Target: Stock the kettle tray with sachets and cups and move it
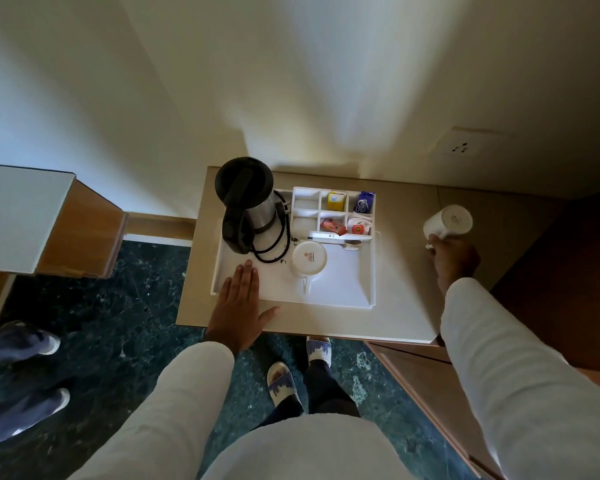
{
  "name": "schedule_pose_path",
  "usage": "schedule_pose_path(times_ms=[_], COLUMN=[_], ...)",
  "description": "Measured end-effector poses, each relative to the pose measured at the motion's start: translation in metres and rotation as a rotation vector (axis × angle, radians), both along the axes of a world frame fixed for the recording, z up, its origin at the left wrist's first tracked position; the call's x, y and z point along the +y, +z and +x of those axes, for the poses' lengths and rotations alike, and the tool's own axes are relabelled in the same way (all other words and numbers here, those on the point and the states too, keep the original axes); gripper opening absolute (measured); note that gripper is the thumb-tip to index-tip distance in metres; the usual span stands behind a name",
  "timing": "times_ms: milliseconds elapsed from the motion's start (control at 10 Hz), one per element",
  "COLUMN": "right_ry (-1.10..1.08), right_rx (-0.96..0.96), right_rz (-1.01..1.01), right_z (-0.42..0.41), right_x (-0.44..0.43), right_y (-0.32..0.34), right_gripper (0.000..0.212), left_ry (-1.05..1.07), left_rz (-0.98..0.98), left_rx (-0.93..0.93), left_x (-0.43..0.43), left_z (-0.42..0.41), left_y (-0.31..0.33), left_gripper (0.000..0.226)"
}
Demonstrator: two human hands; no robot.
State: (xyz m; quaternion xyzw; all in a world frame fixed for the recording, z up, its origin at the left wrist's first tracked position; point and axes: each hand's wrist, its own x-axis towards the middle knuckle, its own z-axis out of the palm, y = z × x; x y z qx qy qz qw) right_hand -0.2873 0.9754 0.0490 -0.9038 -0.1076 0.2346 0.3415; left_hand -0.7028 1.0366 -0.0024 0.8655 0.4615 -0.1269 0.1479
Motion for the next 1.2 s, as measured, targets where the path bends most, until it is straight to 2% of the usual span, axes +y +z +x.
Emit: schedule_pose_path(times_ms=[100,200,300,400,600,900,1000,1100,1200], right_ry=[-0.017,0.051,0.187,0.296,0.34,0.337,0.376,0.302,0.312], right_rx=[0.096,0.178,0.275,0.282,0.308,0.293,0.269,0.101,-0.08], right_rz=[0.117,0.22,0.263,0.265,0.163,0.108,0.091,0.115,0.08], right_z=[-0.005,-0.034,-0.079,-0.12,-0.162,-0.16,-0.16,-0.157,-0.149], right_x=[0.004,-0.001,-0.013,-0.025,-0.04,-0.043,-0.042,-0.045,-0.055], right_y=[0.002,0.024,0.041,0.041,0.021,0.003,0.008,0.013,0.024], right_gripper=[0.027,0.015,0.015,0.023,0.026,0.027,0.028,0.042,0.055], left_ry=[0.016,0.03,0.028,0.029,0.027,0.02,0.025,0.034,0.078], left_rz=[-0.002,-0.01,-0.015,-0.018,-0.024,-0.025,-0.047,-0.1,-0.129], left_rx=[0.004,0.006,0.009,0.011,-0.001,0.015,0.032,0.045,-0.019], left_x=[0.0,-0.001,-0.001,-0.001,-0.001,-0.001,-0.001,0.003,0.0], left_z=[0.002,0.002,0.003,0.003,0.001,0.001,0.002,0.003,0.006], left_y=[-0.001,-0.001,0.0,0.001,-0.001,0.0,0.002,0.006,0.01], left_gripper=[0.103,0.103,0.104,0.103,0.101,0.101,0.104,0.108,0.108])
